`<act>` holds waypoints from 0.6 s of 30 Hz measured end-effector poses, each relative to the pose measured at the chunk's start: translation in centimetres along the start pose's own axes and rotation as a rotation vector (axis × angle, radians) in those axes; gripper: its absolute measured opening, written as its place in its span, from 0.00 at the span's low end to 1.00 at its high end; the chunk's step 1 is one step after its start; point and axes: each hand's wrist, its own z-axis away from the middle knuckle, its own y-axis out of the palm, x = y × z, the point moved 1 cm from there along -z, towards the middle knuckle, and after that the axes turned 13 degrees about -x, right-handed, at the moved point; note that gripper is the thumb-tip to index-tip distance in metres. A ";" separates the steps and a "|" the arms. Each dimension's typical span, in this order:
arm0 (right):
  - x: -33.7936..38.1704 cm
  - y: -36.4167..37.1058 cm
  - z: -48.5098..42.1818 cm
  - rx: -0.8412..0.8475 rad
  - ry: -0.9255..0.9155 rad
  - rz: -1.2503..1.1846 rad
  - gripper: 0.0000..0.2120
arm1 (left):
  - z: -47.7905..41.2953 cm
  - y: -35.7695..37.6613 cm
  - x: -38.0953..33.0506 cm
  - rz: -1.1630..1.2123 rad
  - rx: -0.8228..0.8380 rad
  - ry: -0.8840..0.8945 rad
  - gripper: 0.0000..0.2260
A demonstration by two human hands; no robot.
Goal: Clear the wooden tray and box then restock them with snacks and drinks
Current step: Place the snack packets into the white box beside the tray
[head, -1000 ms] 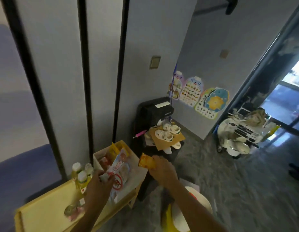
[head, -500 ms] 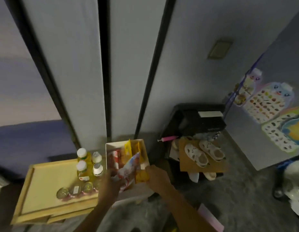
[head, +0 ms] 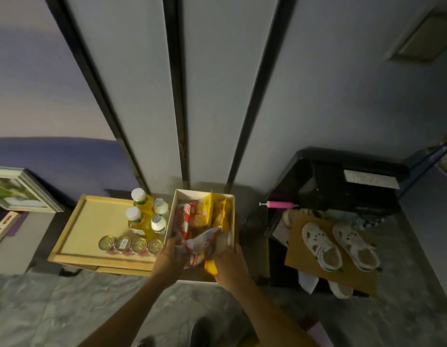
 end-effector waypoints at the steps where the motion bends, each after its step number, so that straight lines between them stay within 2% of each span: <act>1: 0.1 -0.1 0.5 -0.003 -0.009 0.017 0.17 | 0.4 -0.7 -0.1 -0.006 0.009 0.016 0.25; 3: 0.1 0.0 1.0 0.062 -0.127 0.100 0.18 | 1.7 -2.1 -0.7 -0.017 0.041 0.015 0.30; 7: 0.4 -2.9 0.3 0.131 -0.187 0.161 0.16 | 3.7 -5.5 -0.2 -0.074 -0.027 -0.046 0.33; 13: 2.5 -11.4 -2.4 -0.011 -0.178 -0.062 0.11 | 4.2 -14.6 0.2 -0.172 -0.203 0.127 0.37; 15: 4.6 -15.1 -3.9 -0.071 -0.222 -0.122 0.14 | 4.3 -18.5 -0.6 -0.221 -0.306 0.187 0.39; 18: 10.3 -19.8 -5.7 -0.119 -0.305 -0.175 0.30 | 5.3 -24.1 -1.2 -0.299 -0.453 0.225 0.42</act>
